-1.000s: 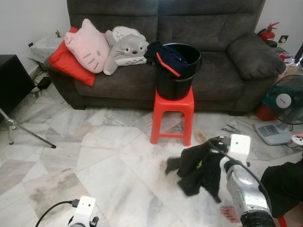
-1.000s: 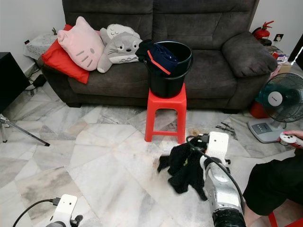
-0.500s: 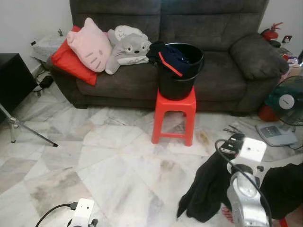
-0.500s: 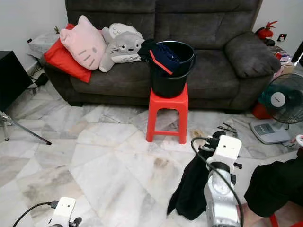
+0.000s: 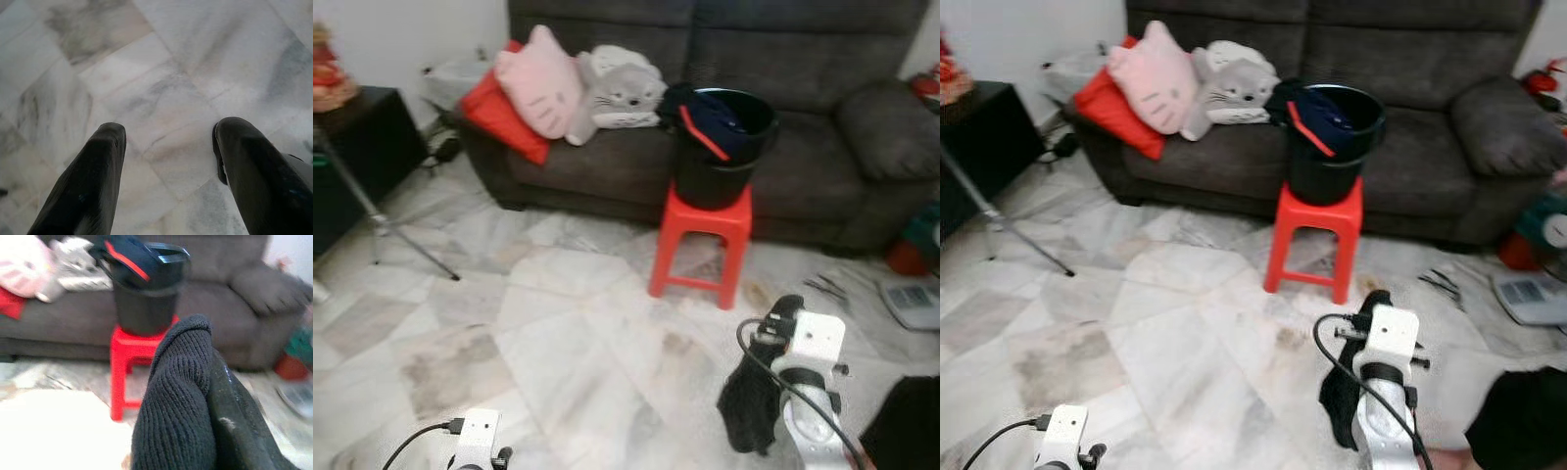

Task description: Hang hanger

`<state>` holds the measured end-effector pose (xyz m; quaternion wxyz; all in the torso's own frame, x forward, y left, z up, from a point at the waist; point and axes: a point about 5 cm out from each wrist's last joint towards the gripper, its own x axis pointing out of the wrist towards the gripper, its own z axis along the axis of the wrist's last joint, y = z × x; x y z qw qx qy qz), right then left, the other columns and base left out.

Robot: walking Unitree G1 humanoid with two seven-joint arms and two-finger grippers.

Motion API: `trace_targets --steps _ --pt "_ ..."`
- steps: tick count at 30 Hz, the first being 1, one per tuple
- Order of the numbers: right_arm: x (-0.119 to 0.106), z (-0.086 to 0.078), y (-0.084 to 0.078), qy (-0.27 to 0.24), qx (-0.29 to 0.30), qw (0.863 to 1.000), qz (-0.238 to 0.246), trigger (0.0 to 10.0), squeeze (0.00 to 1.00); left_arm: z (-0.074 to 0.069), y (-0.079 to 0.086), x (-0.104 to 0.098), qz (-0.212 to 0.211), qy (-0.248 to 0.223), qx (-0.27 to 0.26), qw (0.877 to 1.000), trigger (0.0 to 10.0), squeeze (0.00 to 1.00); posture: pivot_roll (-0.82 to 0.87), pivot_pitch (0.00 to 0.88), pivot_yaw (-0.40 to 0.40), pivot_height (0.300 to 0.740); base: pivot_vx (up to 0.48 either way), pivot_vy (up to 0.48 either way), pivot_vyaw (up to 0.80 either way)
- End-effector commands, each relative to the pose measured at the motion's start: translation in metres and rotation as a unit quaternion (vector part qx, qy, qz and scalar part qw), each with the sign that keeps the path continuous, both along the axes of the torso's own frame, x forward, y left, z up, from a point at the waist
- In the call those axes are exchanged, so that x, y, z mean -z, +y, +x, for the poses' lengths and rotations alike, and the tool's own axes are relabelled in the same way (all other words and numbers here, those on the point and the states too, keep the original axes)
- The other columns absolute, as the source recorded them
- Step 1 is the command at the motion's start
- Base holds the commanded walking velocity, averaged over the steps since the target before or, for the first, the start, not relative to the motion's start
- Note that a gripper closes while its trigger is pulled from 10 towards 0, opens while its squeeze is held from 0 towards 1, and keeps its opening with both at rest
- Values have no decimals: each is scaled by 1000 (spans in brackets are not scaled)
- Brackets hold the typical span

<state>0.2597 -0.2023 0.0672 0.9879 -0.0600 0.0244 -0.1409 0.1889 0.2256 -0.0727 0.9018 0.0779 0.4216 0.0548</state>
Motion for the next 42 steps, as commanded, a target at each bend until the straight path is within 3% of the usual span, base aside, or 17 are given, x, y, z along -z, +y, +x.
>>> trace_targets --steps 1,35,42 --pt "-12 9 0 -22 -1 1000 -4 10000 0 0 1 0 -1 0 -7 1000 10000 0 -144 0 11 727 0 0 800" --pt "-14 15 -2 -16 -18 1000 -19 10000 0 9 -9 -3 -25 -15 -16 999 10000 0 -144 2 0 727 0 0 800" --pt "-10 16 -2 -6 -11 1000 -6 10000 0 8 -10 -2 -35 -14 -17 999 10000 0 -140 0 -3 727 0 0 0"
